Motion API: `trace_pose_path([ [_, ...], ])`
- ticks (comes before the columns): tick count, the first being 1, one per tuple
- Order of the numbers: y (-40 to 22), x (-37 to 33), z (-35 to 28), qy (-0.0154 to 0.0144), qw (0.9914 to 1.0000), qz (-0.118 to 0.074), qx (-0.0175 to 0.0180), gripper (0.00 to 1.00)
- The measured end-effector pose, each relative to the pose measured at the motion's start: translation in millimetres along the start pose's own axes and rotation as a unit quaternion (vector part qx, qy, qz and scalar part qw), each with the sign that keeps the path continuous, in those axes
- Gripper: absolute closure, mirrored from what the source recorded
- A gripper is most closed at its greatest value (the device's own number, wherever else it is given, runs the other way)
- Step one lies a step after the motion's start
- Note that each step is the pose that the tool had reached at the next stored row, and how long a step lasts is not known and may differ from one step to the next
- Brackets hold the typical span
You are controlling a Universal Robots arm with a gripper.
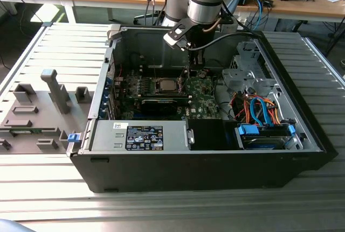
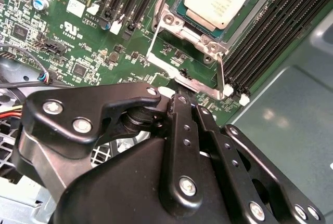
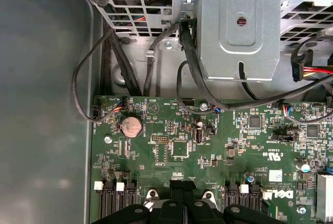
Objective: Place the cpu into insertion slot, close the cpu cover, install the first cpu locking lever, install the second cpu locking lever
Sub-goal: 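Close the cpu cover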
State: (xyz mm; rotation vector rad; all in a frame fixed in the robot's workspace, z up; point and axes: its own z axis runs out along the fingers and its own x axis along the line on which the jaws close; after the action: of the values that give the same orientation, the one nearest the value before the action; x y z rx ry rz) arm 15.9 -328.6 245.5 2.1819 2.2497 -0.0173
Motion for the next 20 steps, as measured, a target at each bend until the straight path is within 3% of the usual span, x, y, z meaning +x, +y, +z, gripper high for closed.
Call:
trace_pose_path([
  [20, -10.2, 0.3, 0.8, 0.0014, 1.00000, 0.000, -0.0001, 0.89],
])
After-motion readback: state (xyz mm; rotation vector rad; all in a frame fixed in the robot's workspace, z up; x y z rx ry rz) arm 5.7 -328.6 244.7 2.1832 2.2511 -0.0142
